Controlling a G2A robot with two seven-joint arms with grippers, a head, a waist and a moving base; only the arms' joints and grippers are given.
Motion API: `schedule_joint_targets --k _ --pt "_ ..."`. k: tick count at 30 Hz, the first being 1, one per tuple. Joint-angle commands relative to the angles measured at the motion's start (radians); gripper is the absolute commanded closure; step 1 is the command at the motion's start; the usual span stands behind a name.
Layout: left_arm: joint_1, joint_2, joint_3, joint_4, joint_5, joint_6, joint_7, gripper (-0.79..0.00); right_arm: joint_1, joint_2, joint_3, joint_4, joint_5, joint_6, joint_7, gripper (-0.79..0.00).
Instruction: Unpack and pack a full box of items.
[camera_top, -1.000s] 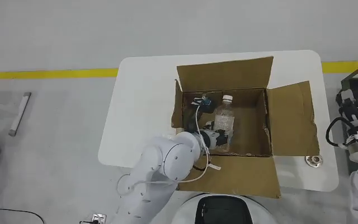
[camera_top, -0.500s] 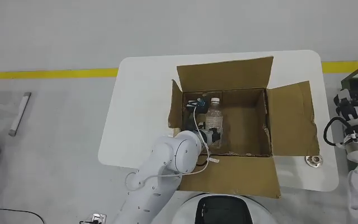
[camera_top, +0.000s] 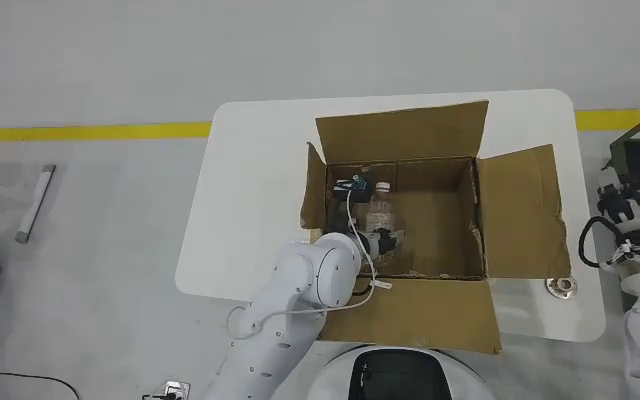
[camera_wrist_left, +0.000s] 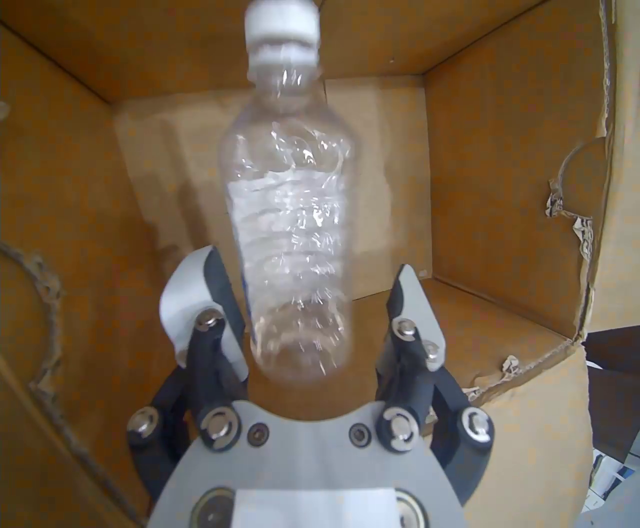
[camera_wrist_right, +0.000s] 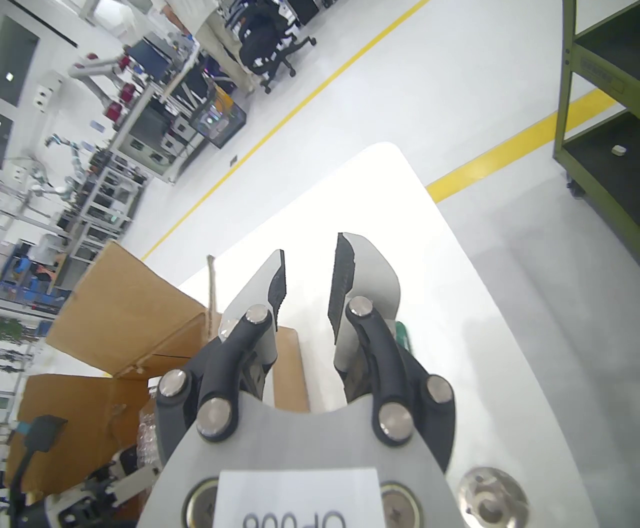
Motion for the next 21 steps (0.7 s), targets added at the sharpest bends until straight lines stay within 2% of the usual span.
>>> schedule_joint_targets --k 1,4,5,6,10,13,21 --pt "0.000 -0.001 0.000 0.002 0.000 0.001 0.002 -0.785 -0.011 0.001 0.011 0.011 -0.008 0.026 0.013 -0.348" --pt "0.004 -0.003 -0.004 0.001 -0.003 0.004 0.009 -0.785 -0.038 0.004 0.027 0.028 -0.051 0.059 0.050 -0.385" --pt "0.005 -0.003 -0.006 -0.004 -0.008 0.000 0.010 -0.785 -0.044 0.005 0.030 0.037 -0.061 0.078 0.073 -0.566" --pt "0.007 -0.004 -0.011 -0.010 -0.017 -0.003 0.012 -0.785 -0.048 0.006 0.030 0.039 -0.074 0.090 0.096 -0.785" --pt "0.021 -0.004 -0.032 -0.050 -0.070 -0.029 0.026 -0.785 -0.056 0.016 0.021 0.053 -0.144 0.096 0.215 -0.785" --pt "0.031 0.000 -0.049 -0.086 -0.087 -0.071 0.019 -0.785 -0.044 0.023 0.003 0.049 -0.189 0.064 0.281 -0.785" --pt "0.053 0.018 -0.117 -0.239 -0.105 -0.208 -0.024 -0.785 -0.042 0.025 -0.001 0.047 -0.210 0.051 0.288 -0.785"
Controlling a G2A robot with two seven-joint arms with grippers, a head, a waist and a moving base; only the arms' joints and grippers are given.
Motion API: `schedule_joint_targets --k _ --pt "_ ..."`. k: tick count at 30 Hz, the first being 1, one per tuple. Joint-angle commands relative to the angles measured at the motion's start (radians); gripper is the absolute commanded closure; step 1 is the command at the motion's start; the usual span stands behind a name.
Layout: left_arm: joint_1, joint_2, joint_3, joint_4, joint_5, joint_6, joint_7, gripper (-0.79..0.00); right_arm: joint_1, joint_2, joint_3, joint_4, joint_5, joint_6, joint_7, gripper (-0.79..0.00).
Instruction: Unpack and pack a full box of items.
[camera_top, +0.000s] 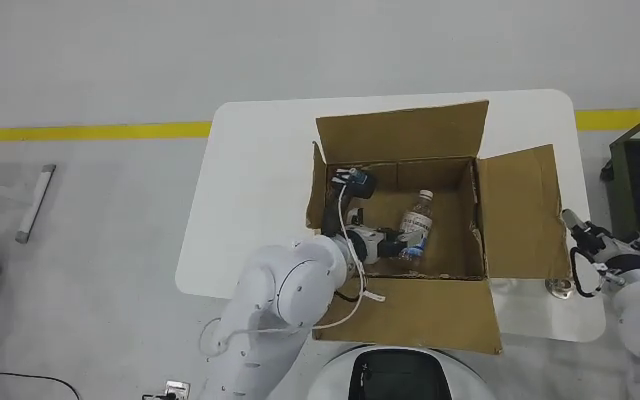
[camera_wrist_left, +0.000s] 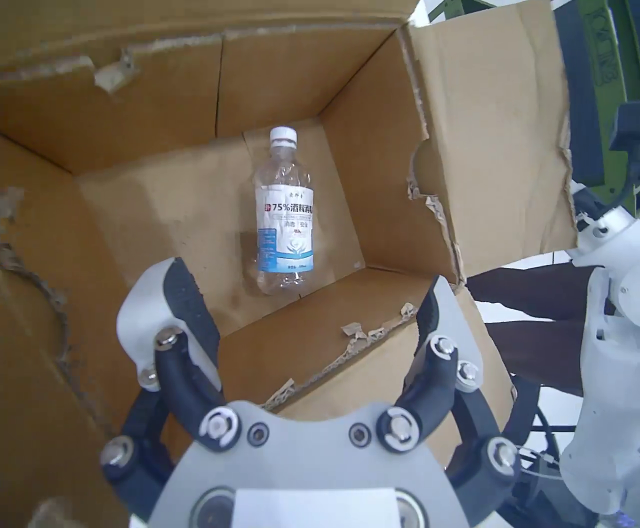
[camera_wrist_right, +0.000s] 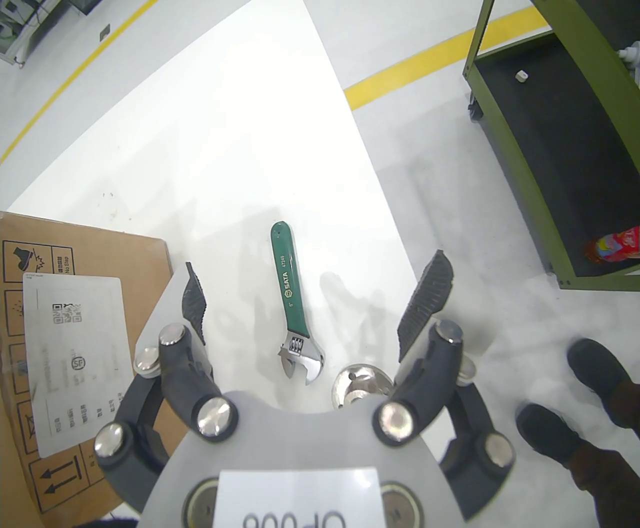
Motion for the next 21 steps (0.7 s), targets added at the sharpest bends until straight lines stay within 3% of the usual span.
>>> schedule_joint_targets --k 1,5,10,21 --pt "0.006 0.007 -0.016 -0.042 0.030 -0.036 -0.015 -0.785 0.000 0.000 0.000 0.000 0.000 0.000 0.000 -0.785" --pt "0.041 0.018 -0.051 -0.130 0.042 -0.103 0.006 -0.785 0.015 0.004 -0.001 0.031 -0.019 0.002 0.019 -0.785" --pt "0.091 0.028 -0.102 -0.188 0.017 -0.145 0.050 -0.785 0.087 0.018 -0.034 0.062 -0.140 0.014 0.159 -0.785" --pt "0.120 0.044 -0.218 -0.239 0.030 -0.142 0.085 -0.785 0.292 0.048 -0.159 0.178 -0.382 -0.105 0.467 -0.785"
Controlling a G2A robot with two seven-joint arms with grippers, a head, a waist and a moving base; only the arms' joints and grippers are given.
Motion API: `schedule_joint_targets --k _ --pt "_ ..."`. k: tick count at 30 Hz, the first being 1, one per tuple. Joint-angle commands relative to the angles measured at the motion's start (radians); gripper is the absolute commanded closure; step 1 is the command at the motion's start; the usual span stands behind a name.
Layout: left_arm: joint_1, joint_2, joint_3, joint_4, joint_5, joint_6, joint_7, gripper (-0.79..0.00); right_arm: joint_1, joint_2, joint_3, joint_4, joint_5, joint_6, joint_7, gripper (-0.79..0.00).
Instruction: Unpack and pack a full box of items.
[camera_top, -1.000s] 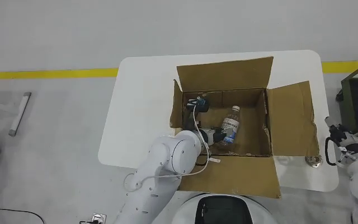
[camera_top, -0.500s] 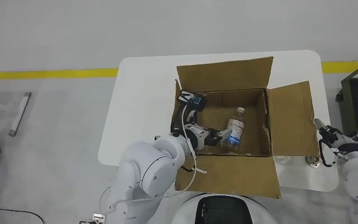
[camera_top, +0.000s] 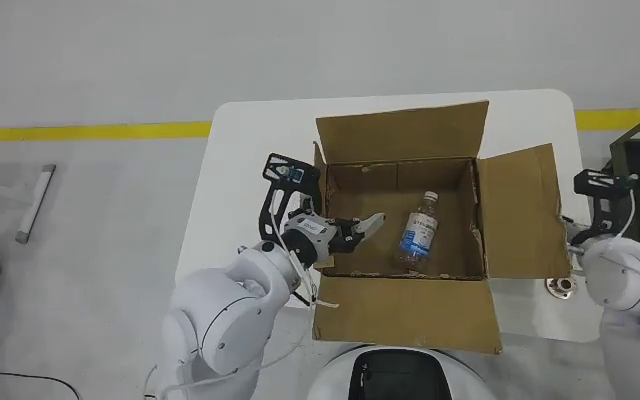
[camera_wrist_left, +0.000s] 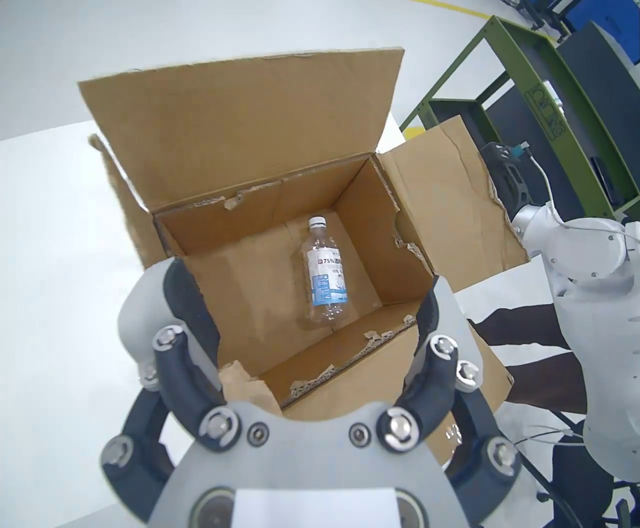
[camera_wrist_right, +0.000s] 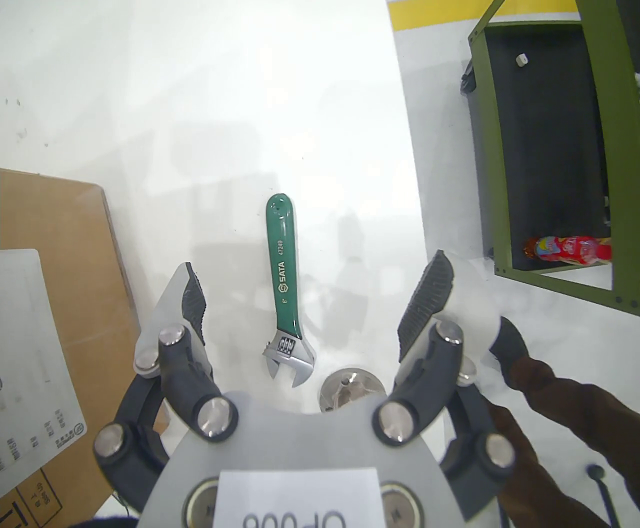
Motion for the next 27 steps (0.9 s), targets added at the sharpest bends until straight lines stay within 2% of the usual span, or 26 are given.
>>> schedule_joint_targets --k 1,4,12,17,22,24,25,27 --pt "0.002 0.002 -0.017 -0.005 0.003 0.004 0.004 -0.785 0.024 0.003 -0.015 0.025 -0.029 -0.013 0.028 -0.785" --pt "0.004 0.006 -0.043 -0.016 0.004 0.008 0.009 -0.785 0.045 0.006 -0.039 0.057 -0.061 -0.032 0.075 -0.785" --pt "0.004 0.013 -0.075 -0.023 0.012 0.013 0.012 -0.785 0.045 0.006 -0.039 0.057 -0.061 -0.032 0.075 -0.785" --pt "0.004 0.013 -0.075 -0.023 0.012 0.013 0.012 -0.785 0.033 0.005 -0.027 0.073 -0.057 -0.012 0.002 -0.785" --pt "0.004 0.013 -0.075 -0.023 0.012 0.013 0.012 -0.785 0.060 0.007 -0.028 0.094 -0.061 -0.010 0.012 -0.767" --pt "0.004 0.013 -0.075 -0.023 0.012 0.013 0.012 -0.785 0.074 0.008 -0.034 0.109 -0.068 -0.012 0.016 -0.366" --pt "0.004 0.013 -0.075 -0.023 0.012 0.013 0.012 -0.785 0.081 0.008 -0.040 0.117 -0.078 -0.015 0.020 -0.299" --pt "0.004 0.013 -0.075 -0.023 0.012 0.013 0.012 -0.785 0.095 0.009 -0.048 0.127 -0.089 -0.016 0.029 -0.234"
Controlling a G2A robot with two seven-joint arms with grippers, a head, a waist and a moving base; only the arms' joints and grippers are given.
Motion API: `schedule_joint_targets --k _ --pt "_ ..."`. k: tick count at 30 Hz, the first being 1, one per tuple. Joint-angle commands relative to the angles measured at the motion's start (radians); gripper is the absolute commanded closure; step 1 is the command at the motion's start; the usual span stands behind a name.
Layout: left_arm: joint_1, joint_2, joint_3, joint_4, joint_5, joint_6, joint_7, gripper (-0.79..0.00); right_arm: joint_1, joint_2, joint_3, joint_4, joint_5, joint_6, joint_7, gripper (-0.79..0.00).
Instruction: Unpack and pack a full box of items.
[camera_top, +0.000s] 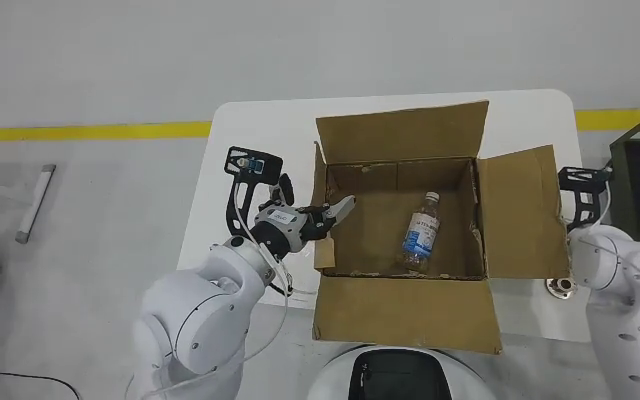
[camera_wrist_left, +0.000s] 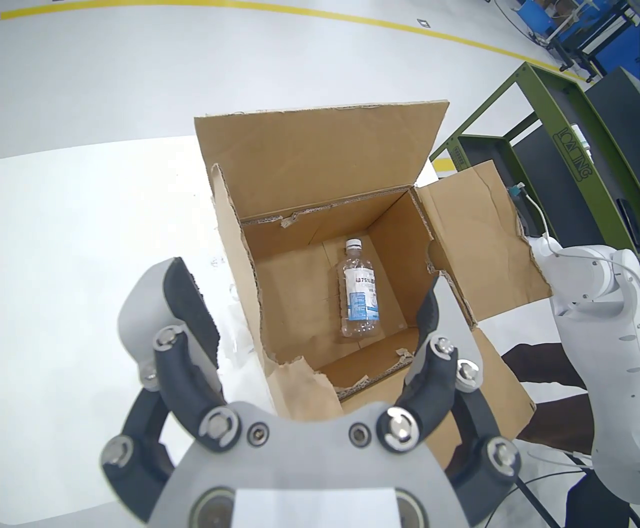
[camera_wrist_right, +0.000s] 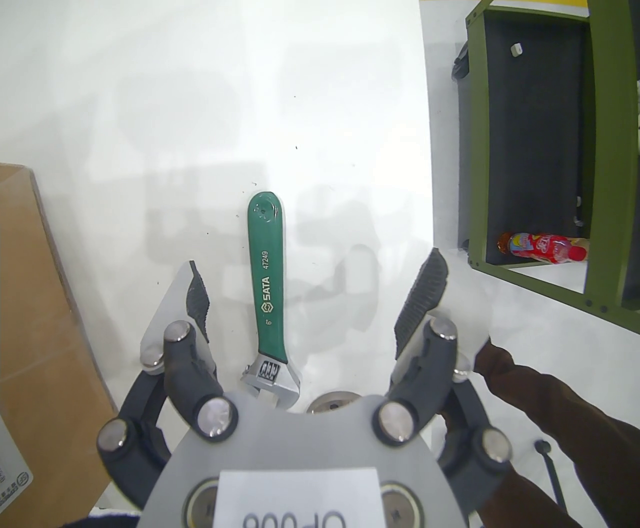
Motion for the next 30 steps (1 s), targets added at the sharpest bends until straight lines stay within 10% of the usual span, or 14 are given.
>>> schedule_joint_targets --k 1,18,30 --pt "0.000 0.000 0.000 0.000 0.000 0.000 0.000 -0.785 0.011 0.001 -0.008 0.008 -0.009 -0.006 0.013 -0.237" --pt "0.000 0.000 0.000 0.000 0.000 0.000 0.000 -0.785 0.036 0.002 -0.048 0.047 -0.029 -0.004 0.077 -0.299" --pt "0.000 0.000 0.000 0.000 0.000 0.000 0.000 -0.785 0.045 0.001 -0.065 0.071 -0.026 0.004 0.073 -0.200"
